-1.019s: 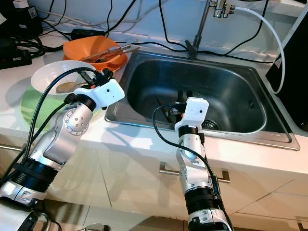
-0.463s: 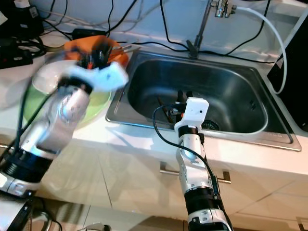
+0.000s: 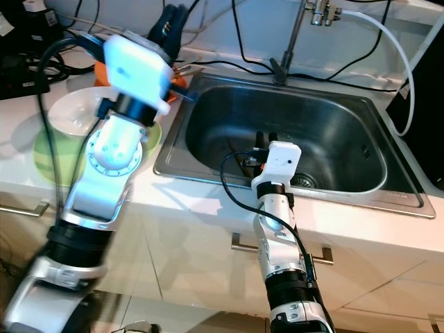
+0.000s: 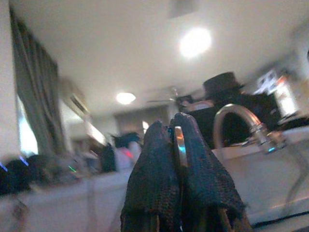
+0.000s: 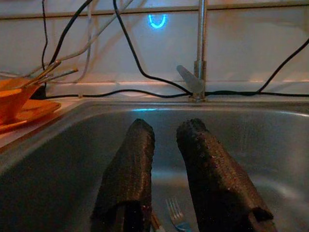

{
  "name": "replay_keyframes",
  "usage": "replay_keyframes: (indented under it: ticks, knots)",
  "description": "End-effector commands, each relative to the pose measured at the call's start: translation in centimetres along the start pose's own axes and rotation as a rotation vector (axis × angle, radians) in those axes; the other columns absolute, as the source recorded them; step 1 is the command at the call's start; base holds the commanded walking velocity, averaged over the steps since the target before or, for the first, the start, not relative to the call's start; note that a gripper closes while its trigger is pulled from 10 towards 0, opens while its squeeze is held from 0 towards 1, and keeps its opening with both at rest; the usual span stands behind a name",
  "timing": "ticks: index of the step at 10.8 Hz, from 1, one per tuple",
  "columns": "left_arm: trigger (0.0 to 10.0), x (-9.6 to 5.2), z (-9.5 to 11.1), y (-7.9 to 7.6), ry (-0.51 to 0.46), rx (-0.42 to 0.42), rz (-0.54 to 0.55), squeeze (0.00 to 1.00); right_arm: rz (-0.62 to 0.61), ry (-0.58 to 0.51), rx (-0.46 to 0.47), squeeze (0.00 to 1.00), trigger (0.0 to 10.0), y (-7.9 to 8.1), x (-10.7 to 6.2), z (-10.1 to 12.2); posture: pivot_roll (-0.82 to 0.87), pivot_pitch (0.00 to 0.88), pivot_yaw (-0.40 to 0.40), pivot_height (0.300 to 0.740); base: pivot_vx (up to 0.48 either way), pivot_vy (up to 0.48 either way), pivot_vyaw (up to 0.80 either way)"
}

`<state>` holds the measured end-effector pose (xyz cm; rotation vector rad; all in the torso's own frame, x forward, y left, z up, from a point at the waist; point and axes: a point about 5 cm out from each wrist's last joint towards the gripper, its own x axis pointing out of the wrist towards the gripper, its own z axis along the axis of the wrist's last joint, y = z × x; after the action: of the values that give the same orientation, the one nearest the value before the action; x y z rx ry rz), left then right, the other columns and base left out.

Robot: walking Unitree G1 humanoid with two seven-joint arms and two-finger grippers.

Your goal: Kitchen organization

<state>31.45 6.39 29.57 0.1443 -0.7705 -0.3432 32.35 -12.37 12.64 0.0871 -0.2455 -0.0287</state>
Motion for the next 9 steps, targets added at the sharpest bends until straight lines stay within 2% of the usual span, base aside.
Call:
replay_keyframes:
  ticks: [1, 2, 3, 6, 7, 9]
  knots:
    - [10.0, 0.6, 0.6, 0.4, -0.011, -0.162, 0.031, 0.0, -0.018, 0.006, 0.005, 0.0, 10.0, -0.4, -0.1, -0.2, 0.07, 0.0, -0.044, 0.74, 0.0, 0.0, 0.0]
    - [10.0, 0.8, 0.0, 1.4, 0.021, -0.502, 0.125, 0.0, -0.021, 0.006, 0.006, 0.0, 10.0, -0.4, -0.1, -0.2, 0.07, 0.0, -0.045, 0.74, 0.0, 0.0, 0.0]
    - [10.0, 0.8, -0.5, 1.7, 0.036, -0.665, 0.146, 0.0, -0.022, 0.006, 0.007, 0.0, 10.0, -0.4, -0.1, -0.2, 0.07, 0.0, -0.045, 0.74, 0.0, 0.0, 0.0]
    - [10.0, -0.9, -4.7, 2.6, 0.138, -1.081, 0.343, 0.0, -0.027, 0.004, 0.009, 0.0, 10.0, -0.4, -0.1, -0.2, 0.07, 0.0, -0.042, 0.74, 0.0, 0.0, 0.0]
    - [10.0, -1.9, -6.2, 2.8, 0.146, -1.267, 0.417, 0.0, -0.029, 0.002, 0.01, 0.0, 10.0, -0.5, -0.1, -0.1, 0.06, 0.0, -0.043, 0.74, 0.0, 0.0, 0.0]
    - [10.0, -2.7, -7.5, 2.8, 0.165, -1.392, 0.475, 0.0, -0.026, 0.001, 0.011, 0.0, 10.0, -0.5, 0.0, -0.1, 0.06, 0.0, -0.045, 0.74, 0.0, 0.0, 0.0]
